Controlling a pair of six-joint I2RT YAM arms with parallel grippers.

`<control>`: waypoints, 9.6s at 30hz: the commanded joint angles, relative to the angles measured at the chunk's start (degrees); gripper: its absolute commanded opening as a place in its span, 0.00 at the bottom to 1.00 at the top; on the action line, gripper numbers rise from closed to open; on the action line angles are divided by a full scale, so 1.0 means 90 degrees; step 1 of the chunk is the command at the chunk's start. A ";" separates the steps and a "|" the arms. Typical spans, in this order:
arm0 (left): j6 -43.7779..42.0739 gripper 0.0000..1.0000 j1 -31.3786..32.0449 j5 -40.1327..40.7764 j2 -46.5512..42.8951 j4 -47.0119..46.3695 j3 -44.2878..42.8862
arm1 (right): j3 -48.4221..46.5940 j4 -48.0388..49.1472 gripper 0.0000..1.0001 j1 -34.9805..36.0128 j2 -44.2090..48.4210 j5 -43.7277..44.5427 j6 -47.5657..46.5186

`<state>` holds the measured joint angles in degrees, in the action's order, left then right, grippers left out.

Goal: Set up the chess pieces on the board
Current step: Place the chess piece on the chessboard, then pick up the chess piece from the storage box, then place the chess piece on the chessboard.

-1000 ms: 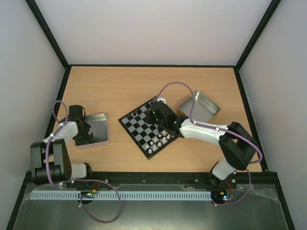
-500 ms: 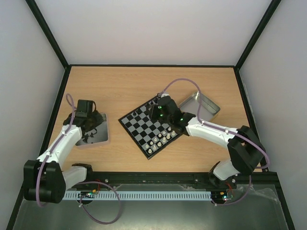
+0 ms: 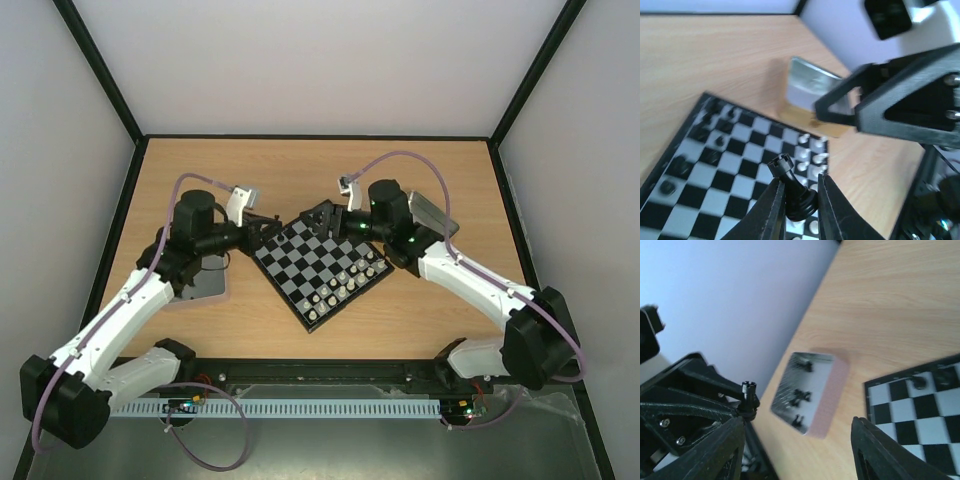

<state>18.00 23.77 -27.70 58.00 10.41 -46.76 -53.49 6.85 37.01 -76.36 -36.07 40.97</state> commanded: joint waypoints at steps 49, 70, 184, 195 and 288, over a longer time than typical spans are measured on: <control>-0.1166 0.92 -0.0215 -0.0760 -0.0052 0.0581 -0.0716 | -0.0952 -0.0921 0.02 0.0641 -0.0354 0.1238 -0.1204; 0.1680 0.99 -0.0356 0.4959 -0.2457 0.1014 0.0313 | -0.2369 0.0303 0.02 0.2533 -0.4157 0.4850 -0.2737; 0.2028 0.16 -0.3397 0.2186 0.1406 0.1329 0.0750 | 0.0005 0.0095 0.38 0.1788 -0.0764 0.3763 -0.0470; 0.1371 0.16 -0.1647 0.0115 0.0060 0.0430 0.0350 | 0.0228 0.0718 0.41 0.0332 -0.0234 0.0775 0.0549; 0.1114 0.96 -0.1819 0.3015 -0.0580 0.1629 -0.0596 | -0.1648 0.0896 0.02 0.2236 -0.3850 0.4828 -0.2386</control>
<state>27.51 8.32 0.64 52.42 24.29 -52.53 -66.37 10.31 57.04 -109.08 3.27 20.69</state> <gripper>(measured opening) 0.952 0.029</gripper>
